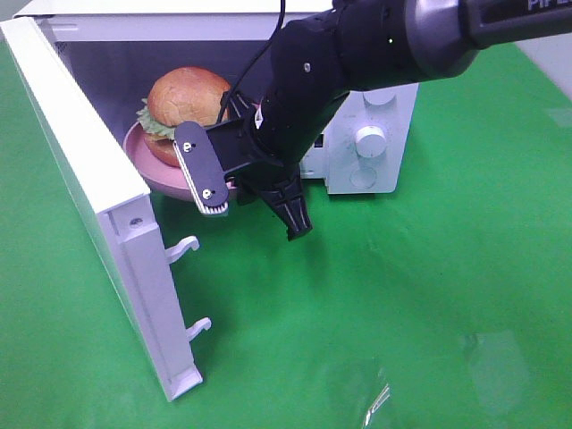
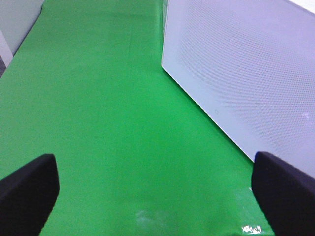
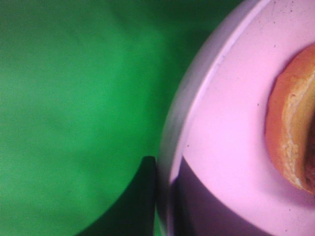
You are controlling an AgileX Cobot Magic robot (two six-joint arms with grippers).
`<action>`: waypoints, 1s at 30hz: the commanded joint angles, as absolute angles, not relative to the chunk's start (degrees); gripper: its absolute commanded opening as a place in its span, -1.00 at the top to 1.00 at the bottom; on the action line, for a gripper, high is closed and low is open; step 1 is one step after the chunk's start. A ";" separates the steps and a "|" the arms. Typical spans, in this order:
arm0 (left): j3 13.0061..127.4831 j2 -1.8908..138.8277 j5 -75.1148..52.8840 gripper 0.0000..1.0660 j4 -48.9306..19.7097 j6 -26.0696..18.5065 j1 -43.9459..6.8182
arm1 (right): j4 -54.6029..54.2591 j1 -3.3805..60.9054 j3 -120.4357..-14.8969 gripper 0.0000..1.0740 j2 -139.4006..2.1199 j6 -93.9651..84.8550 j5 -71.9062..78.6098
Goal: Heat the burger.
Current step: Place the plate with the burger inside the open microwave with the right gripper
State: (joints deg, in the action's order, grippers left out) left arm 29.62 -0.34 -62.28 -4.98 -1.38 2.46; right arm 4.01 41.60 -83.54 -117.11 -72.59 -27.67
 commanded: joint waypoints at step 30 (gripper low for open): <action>29.62 -1.20 -61.31 -0.84 -5.16 -1.32 2.23 | 12.26 38.16 -102.90 0.99 -129.26 -58.38 -29.45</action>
